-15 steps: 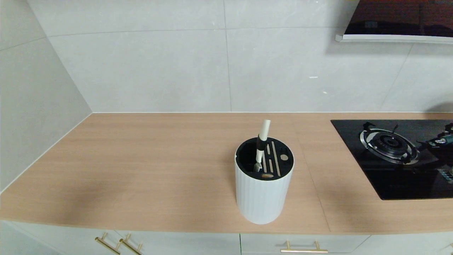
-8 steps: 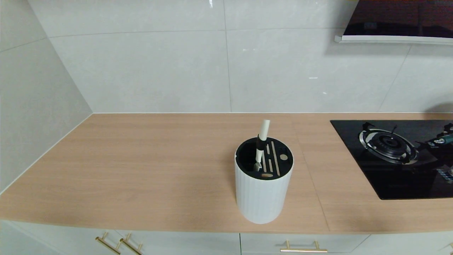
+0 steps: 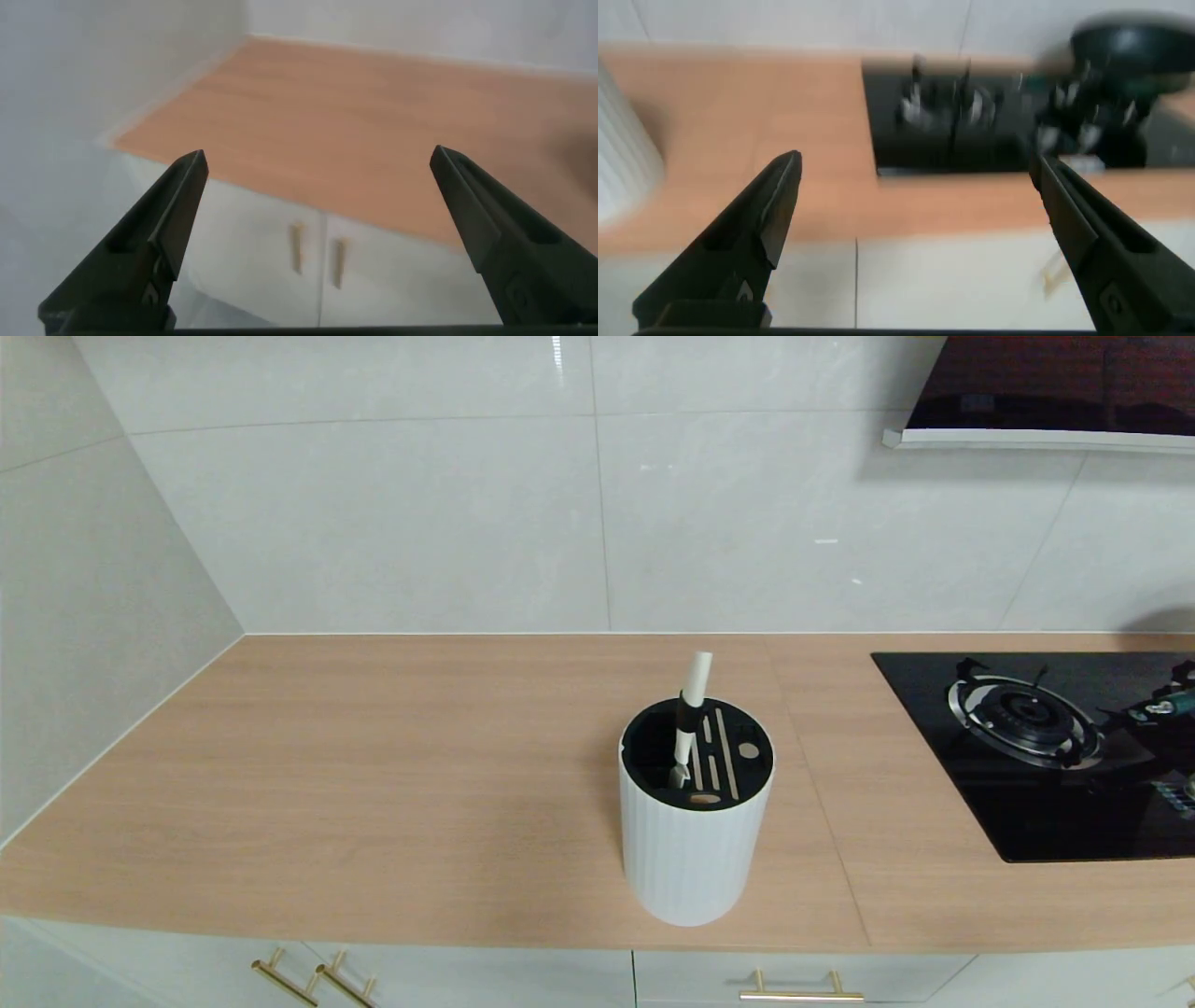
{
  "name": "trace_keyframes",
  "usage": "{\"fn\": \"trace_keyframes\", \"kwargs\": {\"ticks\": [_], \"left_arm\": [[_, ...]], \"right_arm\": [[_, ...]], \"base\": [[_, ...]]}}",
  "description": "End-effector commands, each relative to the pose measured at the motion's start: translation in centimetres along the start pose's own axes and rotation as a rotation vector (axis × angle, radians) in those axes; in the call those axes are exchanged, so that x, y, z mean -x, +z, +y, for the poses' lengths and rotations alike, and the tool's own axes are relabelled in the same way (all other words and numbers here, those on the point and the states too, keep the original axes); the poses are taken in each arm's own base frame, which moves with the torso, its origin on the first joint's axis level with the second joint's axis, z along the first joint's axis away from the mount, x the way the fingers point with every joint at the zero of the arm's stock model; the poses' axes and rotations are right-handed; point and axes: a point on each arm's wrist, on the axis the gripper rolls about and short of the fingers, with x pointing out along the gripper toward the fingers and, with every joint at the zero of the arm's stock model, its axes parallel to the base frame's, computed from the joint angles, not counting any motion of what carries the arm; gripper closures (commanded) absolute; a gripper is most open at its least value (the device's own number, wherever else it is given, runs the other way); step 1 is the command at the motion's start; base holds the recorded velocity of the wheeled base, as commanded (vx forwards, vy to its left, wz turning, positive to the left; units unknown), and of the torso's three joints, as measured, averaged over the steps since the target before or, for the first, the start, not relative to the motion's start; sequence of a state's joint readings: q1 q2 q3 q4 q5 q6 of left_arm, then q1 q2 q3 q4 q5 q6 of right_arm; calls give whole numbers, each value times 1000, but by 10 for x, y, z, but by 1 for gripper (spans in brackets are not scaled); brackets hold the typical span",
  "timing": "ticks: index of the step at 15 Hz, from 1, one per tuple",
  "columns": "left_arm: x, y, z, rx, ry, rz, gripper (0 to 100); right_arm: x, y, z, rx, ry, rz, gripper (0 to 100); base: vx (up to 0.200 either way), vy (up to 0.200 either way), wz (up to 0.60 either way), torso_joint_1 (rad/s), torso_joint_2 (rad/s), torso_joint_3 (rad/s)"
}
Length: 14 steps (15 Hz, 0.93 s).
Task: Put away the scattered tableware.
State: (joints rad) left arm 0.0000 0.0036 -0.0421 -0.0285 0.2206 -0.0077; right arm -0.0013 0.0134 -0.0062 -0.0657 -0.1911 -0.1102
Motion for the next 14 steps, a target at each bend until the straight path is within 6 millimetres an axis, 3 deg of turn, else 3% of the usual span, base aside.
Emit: {"fn": "trace_keyframes", "kwargs": {"ticks": [1,4,7,14], "left_arm": [[-2,-11,-1,-5,-39,30,0],[-2,-15,-5,-36,-219,65,0],[-2,-15,-5,-61,-220,64,0],[-2,-15,-5,-9,-219,68,0]], "right_arm": [[0,-3,0,0,4,4,0],[1,-3,2,-14,94,-3,0],[1,-9,5,-54,194,74,0],[1,-8,5,-64,195,48,0]], "base": [[0,0,0,0,0,0],[0,0,0,0,0,0],[0,0,0,0,0,0],[0,0,0,0,0,0]]}}
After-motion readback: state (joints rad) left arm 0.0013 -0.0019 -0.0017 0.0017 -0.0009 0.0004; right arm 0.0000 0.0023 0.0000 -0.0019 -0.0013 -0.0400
